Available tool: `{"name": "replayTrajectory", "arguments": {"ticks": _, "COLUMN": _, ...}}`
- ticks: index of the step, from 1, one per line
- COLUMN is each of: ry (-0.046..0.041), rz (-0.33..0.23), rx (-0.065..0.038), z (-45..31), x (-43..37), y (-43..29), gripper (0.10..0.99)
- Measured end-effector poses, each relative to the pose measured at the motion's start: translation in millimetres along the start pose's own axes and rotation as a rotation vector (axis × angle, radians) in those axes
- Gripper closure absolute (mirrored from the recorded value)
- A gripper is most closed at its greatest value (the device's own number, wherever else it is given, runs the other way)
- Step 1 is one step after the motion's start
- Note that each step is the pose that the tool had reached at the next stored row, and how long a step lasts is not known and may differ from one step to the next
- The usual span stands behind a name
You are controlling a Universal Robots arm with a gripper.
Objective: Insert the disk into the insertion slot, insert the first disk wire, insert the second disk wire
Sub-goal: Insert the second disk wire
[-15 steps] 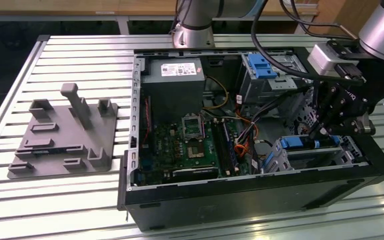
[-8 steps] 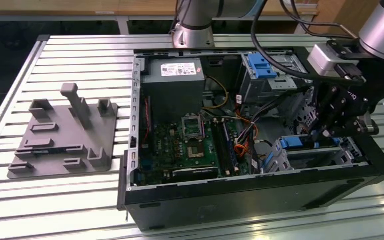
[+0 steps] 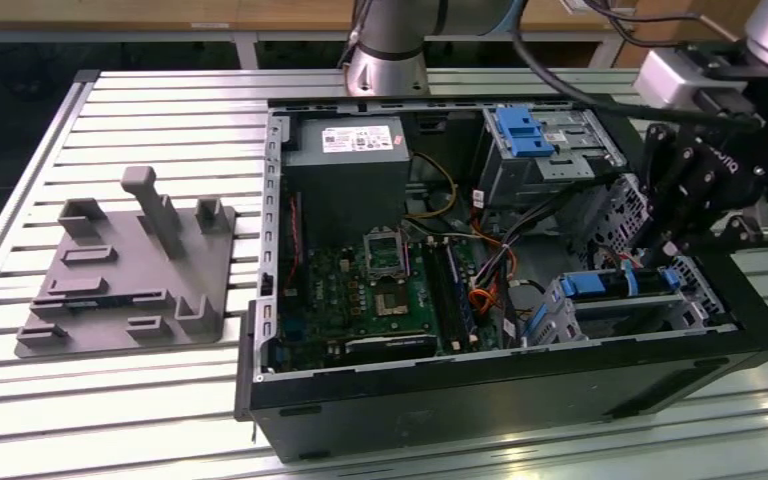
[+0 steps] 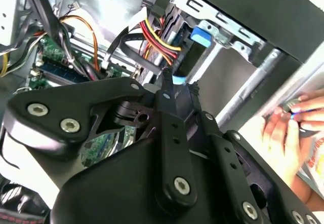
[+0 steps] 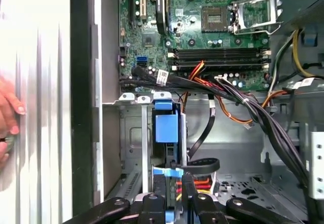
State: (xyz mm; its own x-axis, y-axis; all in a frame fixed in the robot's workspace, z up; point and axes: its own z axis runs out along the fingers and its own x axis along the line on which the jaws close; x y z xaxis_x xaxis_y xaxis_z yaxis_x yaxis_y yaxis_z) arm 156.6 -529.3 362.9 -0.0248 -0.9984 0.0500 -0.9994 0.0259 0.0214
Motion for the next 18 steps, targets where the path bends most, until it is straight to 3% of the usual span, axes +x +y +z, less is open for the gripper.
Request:
{"name": "replayTrajectory", "arguments": {"ticks": 5, "ry": -0.0001, "rz": 0.0, "rx": 0.001, "z": -22.4, "x": 1.1, "y": 1.1, "gripper": 0.827}}
{"name": "replayTrajectory", "arguments": {"ticks": 7, "ry": -0.0002, "rz": 0.0, "rx": 0.001, "z": -31.4, "x": 1.6, "y": 1.5, "gripper": 0.957}}
{"name": "replayTrajectory", "arguments": {"ticks": 11, "ry": 0.0, "rz": 0.0, "rx": 0.001, "z": -49.1, "x": 2.5, "y": 2.0, "gripper": 0.98}}
{"name": "replayTrajectory", "arguments": {"ticks": 18, "ry": -0.0002, "rz": 0.0, "rx": 0.001, "z": -51.9, "x": 2.6, "y": 2.4, "gripper": 0.98}}
